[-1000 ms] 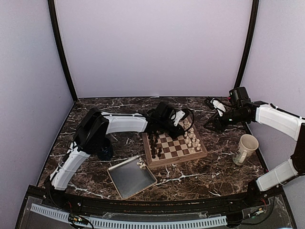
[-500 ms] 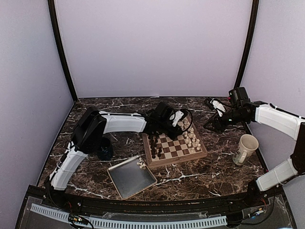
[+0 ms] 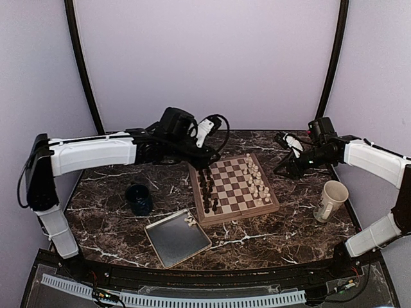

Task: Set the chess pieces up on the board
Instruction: Pick up the chess pile from the storage box.

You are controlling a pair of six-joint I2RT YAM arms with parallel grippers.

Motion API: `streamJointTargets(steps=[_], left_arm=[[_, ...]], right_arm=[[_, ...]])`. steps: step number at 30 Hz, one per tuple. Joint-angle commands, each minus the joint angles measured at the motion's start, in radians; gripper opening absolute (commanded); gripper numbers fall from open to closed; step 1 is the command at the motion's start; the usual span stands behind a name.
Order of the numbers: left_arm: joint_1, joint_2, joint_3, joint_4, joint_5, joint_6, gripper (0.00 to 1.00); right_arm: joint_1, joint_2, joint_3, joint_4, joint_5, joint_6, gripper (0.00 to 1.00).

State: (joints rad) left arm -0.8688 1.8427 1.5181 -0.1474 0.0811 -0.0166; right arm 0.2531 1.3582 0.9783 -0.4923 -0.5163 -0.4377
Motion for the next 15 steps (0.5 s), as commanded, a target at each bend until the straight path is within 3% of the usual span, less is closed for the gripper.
streamJointTargets(steps=[1,5,9,15], left_arm=[[0.001,-0.209,-0.286,-0.05,-0.007,-0.021,0.36],[0.001,-0.306,-0.451,-0.158,0.081,0.055,0.39],[0.0,-0.287,-0.506,-0.24,0.129,0.109,0.39],[-0.001,-0.209,-0.522,-0.224,0.123,0.163,0.41]], right_arm=[[-0.001,0.01,0.057,-0.063,-0.128,-0.059,0.46],[0.037,0.04,0.087,-0.094,-0.169,-0.084,0.43],[0.104,0.059,0.1,-0.116,-0.162,-0.11,0.4],[0.145,0.059,0.085,-0.125,-0.15,-0.115,0.38]])
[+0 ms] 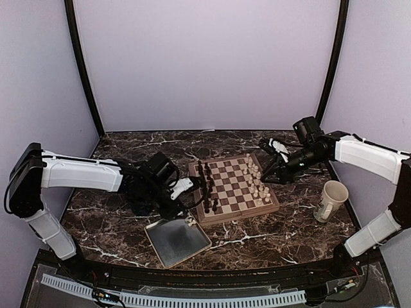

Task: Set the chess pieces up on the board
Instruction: Pick up the chess pile from the storage box.

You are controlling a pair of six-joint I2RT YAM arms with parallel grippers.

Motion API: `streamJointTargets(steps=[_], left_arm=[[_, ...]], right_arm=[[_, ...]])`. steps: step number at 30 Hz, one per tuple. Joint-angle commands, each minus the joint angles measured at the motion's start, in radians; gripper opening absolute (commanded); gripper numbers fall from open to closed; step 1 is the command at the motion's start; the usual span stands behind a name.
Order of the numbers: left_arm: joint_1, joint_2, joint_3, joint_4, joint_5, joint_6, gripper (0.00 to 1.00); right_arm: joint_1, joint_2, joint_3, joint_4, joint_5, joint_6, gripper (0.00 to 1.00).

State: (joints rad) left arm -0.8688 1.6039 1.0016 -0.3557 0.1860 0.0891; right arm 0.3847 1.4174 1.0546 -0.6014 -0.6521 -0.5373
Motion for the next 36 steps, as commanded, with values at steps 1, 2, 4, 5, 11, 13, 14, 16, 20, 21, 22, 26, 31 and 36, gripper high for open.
streamJointTargets(steps=[1,2,4,5,11,13,14,16,20,21,22,26,31,36], left_arm=[[0.0,0.045,0.0,-0.011,0.01,0.063,0.41],[-0.001,0.061,0.005,-0.008,-0.002,0.069,0.41],[0.001,0.09,0.02,-0.006,-0.012,0.089,0.41],[0.001,0.1,0.024,-0.003,-0.007,0.099,0.4],[0.001,0.144,0.033,-0.007,-0.007,0.138,0.39],[0.001,0.148,0.025,0.01,-0.005,0.145,0.39],[0.0,0.151,0.023,0.019,-0.005,0.151,0.38],[0.001,0.159,0.016,0.039,-0.011,0.158,0.39],[0.001,0.172,0.009,0.084,-0.023,0.186,0.37],[0.001,0.174,0.006,0.095,-0.019,0.194,0.36],[0.001,0.179,0.006,0.098,-0.016,0.201,0.35],[0.001,0.191,-0.002,0.109,0.001,0.219,0.29],[-0.015,0.189,-0.024,0.122,0.039,0.246,0.23],[-0.032,0.156,-0.033,0.094,0.056,0.242,0.11]], right_arm=[[0.014,-0.002,0.005,-0.015,-0.015,-0.016,0.38],[0.014,-0.003,0.002,-0.013,-0.015,-0.016,0.38],[0.014,-0.006,-0.004,-0.011,-0.014,-0.013,0.38],[0.014,-0.006,-0.005,-0.011,-0.014,-0.013,0.38],[0.014,-0.011,-0.014,-0.007,-0.007,-0.012,0.38],[0.014,-0.011,-0.02,-0.003,-0.003,-0.013,0.38],[0.015,-0.009,-0.02,-0.002,-0.002,-0.012,0.38],[0.014,-0.006,-0.02,-0.003,-0.002,-0.012,0.39],[0.014,0.0,-0.019,-0.003,-0.006,-0.014,0.39],[0.014,0.001,-0.018,-0.003,-0.006,-0.014,0.39],[0.014,0.002,-0.019,-0.004,-0.008,-0.015,0.39],[0.014,-0.003,-0.024,-0.005,-0.008,-0.018,0.39],[0.014,-0.001,-0.025,-0.005,-0.01,-0.018,0.39],[0.014,0.0,-0.025,-0.012,-0.02,-0.024,0.38]])
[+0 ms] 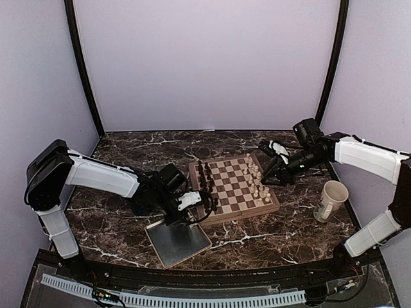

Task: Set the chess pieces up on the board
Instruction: Pick up the chess pile from the storage box, then pass from the left arm to the right

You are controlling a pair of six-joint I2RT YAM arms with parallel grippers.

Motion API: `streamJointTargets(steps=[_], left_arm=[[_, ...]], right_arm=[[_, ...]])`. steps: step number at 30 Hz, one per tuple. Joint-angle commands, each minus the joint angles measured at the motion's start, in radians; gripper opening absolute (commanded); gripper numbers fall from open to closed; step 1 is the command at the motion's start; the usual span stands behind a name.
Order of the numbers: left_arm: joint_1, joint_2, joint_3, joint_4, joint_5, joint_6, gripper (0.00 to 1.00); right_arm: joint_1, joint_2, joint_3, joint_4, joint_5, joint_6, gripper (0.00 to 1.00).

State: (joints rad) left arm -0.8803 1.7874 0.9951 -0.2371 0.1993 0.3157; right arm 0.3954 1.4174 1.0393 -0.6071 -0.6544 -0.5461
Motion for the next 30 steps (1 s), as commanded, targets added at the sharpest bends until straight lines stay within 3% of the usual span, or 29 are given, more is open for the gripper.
streamJointTargets(steps=[1,11,19,24,30], left_arm=[[-0.021,-0.041,-0.028,-0.034,0.046,0.009,0.09],[-0.009,-0.174,0.002,-0.139,0.123,-0.098,0.07],[0.114,-0.164,0.049,-0.126,0.484,-0.259,0.07],[0.149,-0.115,0.105,-0.133,0.643,-0.306,0.08],[0.182,-0.127,0.048,0.098,0.728,-0.48,0.08]], right_arm=[[0.003,0.0,-0.007,-0.008,-0.019,-0.015,0.38],[0.04,0.034,0.088,-0.11,-0.065,-0.09,0.38],[0.271,0.074,0.198,-0.147,0.05,-0.176,0.38],[0.431,0.127,0.241,-0.078,0.178,-0.168,0.39],[0.464,0.136,0.149,0.167,0.24,0.028,0.43]])
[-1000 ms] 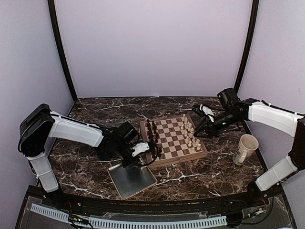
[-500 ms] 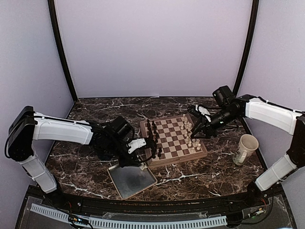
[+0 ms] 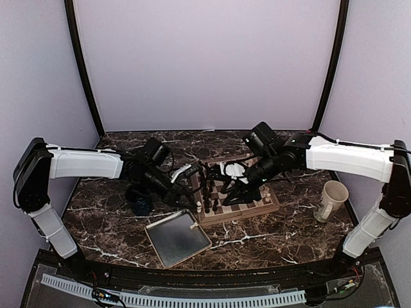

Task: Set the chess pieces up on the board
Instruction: Pass from the left arm to the right

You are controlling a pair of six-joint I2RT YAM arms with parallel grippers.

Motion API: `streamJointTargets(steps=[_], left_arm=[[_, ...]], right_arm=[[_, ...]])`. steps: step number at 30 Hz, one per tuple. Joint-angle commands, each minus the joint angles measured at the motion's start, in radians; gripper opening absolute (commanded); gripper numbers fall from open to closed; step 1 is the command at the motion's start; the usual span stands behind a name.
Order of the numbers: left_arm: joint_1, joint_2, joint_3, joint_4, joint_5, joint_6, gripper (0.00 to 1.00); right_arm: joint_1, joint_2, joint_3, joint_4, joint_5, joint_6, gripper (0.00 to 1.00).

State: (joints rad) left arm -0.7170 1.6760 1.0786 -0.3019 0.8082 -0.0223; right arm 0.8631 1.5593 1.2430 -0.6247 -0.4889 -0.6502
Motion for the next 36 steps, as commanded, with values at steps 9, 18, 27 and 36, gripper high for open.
streamJointTargets(steps=[9,18,27,36], left_arm=[[0.024,-0.057,-0.139,0.52,0.157,-0.404,0.08],[0.024,-0.093,-0.181,0.709,0.167,-0.556,0.08],[0.024,-0.095,-0.203,0.792,0.184,-0.611,0.09],[0.023,-0.098,-0.214,0.82,0.193,-0.631,0.09]], right_arm=[[-0.009,0.009,-0.063,0.256,-0.036,0.215,0.47],[-0.01,0.086,-0.012,0.27,-0.09,0.238,0.48],[-0.01,0.099,-0.002,0.336,-0.125,0.275,0.49],[-0.01,0.117,-0.001,0.382,-0.138,0.319,0.31]])
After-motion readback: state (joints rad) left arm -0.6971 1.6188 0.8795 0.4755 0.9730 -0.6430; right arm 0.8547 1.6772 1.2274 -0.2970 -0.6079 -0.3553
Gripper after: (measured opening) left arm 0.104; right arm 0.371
